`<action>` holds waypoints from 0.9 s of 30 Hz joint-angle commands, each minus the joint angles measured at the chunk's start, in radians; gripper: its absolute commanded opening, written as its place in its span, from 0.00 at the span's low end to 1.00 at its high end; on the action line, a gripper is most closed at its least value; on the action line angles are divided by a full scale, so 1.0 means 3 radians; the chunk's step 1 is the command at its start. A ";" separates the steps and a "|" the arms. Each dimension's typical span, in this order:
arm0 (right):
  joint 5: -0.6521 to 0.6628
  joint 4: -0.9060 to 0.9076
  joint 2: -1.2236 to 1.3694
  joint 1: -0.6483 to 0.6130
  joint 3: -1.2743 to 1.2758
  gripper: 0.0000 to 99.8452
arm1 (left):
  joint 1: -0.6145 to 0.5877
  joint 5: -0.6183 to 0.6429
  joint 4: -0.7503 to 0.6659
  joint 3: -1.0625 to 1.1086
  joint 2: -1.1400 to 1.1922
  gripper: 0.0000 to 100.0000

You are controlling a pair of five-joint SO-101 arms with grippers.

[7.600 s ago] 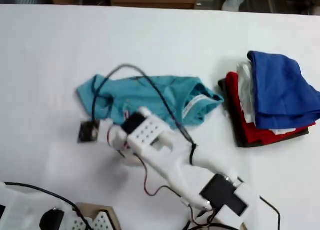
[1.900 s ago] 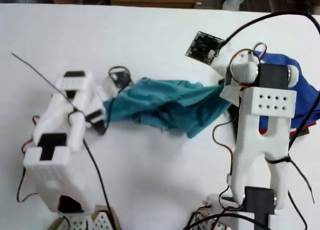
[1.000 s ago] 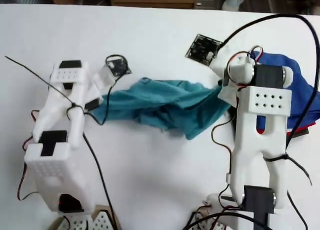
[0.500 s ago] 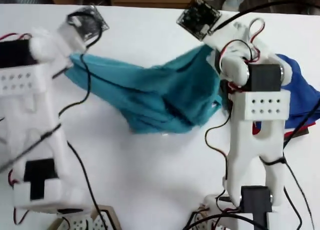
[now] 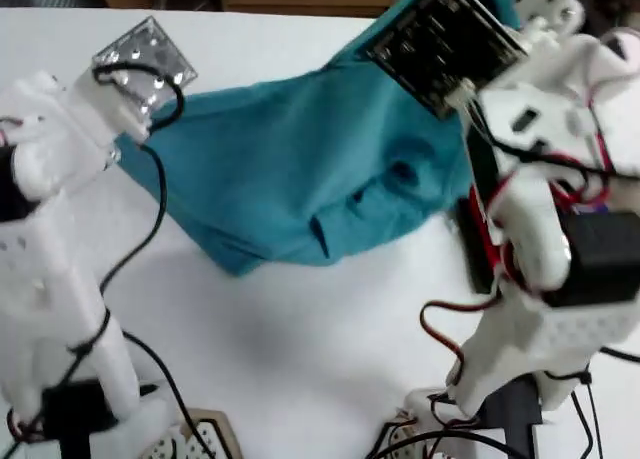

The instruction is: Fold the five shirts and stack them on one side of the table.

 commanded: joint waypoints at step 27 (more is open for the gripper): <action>-0.0026 -0.0432 -0.0217 -0.0018 -0.0660 0.02 | -0.0542 -0.0220 -0.0015 -0.0003 -0.1274 0.02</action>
